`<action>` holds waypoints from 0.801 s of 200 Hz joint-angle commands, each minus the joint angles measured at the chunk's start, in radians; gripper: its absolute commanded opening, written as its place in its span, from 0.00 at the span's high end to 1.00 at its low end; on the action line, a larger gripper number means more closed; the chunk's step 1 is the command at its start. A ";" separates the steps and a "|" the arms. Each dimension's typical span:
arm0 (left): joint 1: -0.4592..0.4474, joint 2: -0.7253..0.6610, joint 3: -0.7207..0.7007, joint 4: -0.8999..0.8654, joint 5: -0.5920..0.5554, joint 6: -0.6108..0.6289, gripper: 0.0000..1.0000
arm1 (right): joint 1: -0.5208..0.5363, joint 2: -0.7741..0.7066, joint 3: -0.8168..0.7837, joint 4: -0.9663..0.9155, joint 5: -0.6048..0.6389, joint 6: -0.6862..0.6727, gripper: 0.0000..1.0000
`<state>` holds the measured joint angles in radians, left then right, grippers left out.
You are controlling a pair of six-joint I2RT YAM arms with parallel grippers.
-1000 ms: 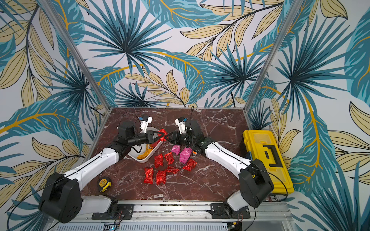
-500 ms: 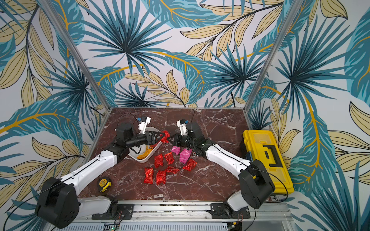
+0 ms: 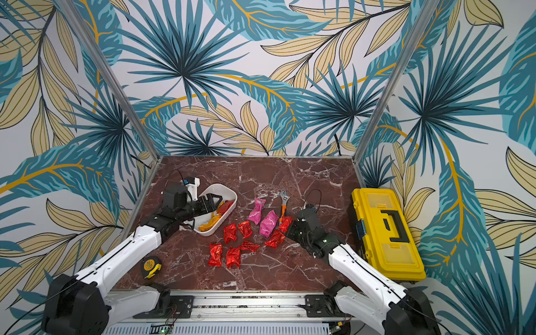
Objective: Take the tea bags out of the storage box
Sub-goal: Place the tea bag at the center of the board.
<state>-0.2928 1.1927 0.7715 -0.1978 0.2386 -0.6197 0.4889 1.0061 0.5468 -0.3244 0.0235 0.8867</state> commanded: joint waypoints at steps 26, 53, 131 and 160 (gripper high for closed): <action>0.005 0.040 0.072 -0.183 -0.074 0.024 0.19 | -0.025 0.052 -0.056 -0.015 0.075 0.003 1.00; 0.006 0.049 0.080 -0.203 -0.082 0.043 0.20 | -0.048 0.103 -0.053 0.036 0.069 -0.041 1.00; -0.007 0.106 0.116 -0.260 -0.087 0.116 0.20 | -0.085 0.087 -0.028 0.016 0.071 -0.112 0.44; -0.035 0.138 0.154 -0.293 -0.109 0.138 0.19 | -0.084 0.026 0.022 -0.070 0.119 -0.129 0.32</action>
<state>-0.3046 1.3087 0.8425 -0.4526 0.1566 -0.5247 0.4072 1.0775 0.5247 -0.3115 0.0872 0.7830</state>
